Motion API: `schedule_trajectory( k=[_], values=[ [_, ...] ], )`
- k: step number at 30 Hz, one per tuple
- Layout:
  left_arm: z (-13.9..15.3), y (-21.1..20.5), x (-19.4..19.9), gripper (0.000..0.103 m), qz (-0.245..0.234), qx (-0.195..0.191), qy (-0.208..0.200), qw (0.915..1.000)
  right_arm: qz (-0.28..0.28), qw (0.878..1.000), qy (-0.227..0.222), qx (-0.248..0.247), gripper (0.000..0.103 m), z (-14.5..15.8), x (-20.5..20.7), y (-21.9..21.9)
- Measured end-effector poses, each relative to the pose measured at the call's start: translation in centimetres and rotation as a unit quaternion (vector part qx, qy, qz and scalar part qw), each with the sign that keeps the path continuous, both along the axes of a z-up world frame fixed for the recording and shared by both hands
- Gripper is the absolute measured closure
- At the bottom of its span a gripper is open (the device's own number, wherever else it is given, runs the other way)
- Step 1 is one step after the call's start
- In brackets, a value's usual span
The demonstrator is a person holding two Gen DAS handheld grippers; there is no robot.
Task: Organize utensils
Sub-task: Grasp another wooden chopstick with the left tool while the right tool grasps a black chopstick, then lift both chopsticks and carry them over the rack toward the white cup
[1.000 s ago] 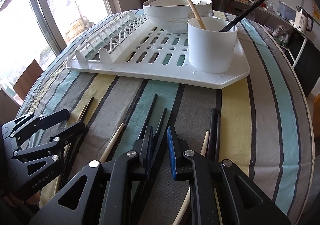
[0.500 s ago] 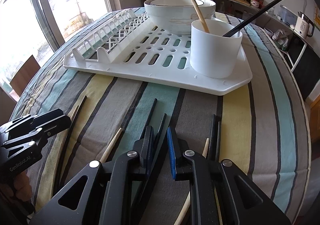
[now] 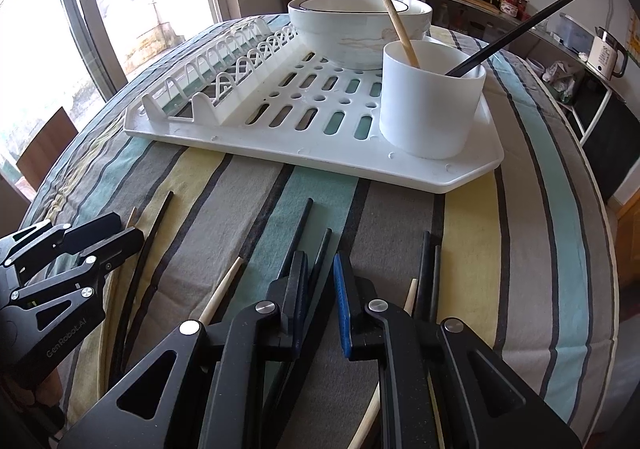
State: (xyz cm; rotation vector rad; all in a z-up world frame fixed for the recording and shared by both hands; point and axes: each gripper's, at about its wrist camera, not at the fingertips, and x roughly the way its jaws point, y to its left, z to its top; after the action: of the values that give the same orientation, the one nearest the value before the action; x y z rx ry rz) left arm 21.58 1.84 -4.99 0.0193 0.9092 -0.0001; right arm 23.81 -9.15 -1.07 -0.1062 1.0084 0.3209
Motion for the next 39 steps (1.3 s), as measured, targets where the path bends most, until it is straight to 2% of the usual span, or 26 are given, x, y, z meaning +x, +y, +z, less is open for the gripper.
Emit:
schedule_trajectory(
  k=[4,6,8,14,18,30,39],
  values=[
    [0.0,-0.3,0.1,0.08,-0.012,0.0,0.002,0.9999,0.0,1.0,0.001,-0.009,0.096,0.0,0.3,0.1],
    [0.1,-0.6,0.0,0.094,-0.022,0.001,0.002,0.9998,-0.001,1.0,0.0,-0.007,0.097,0.0,0.3,0.0],
    [0.1,-0.9,0.1,0.097,-0.031,0.001,0.002,0.9995,-0.001,1.0,0.003,-0.001,0.097,0.0,0.4,-0.2],
    [0.4,-0.3,0.3,0.098,-0.052,-0.039,0.01,0.9978,-0.01,0.999,-0.01,0.034,0.098,1.7,0.0,-1.6],
    [1.7,0.0,-0.1,0.098,-0.059,-0.056,0.0,0.9967,-0.013,0.998,-0.028,0.055,0.098,3.7,-0.6,-2.5],
    [9.4,1.5,-1.7,0.098,-0.074,-0.081,-0.082,0.9905,-0.024,0.988,-0.113,0.103,0.099,11.0,-3.6,-4.9],
    [13.0,2.6,-4.5,0.098,-0.074,-0.085,-0.129,0.9852,-0.018,0.978,-0.169,0.118,0.099,14.5,-6.5,-5.4]
  ],
)
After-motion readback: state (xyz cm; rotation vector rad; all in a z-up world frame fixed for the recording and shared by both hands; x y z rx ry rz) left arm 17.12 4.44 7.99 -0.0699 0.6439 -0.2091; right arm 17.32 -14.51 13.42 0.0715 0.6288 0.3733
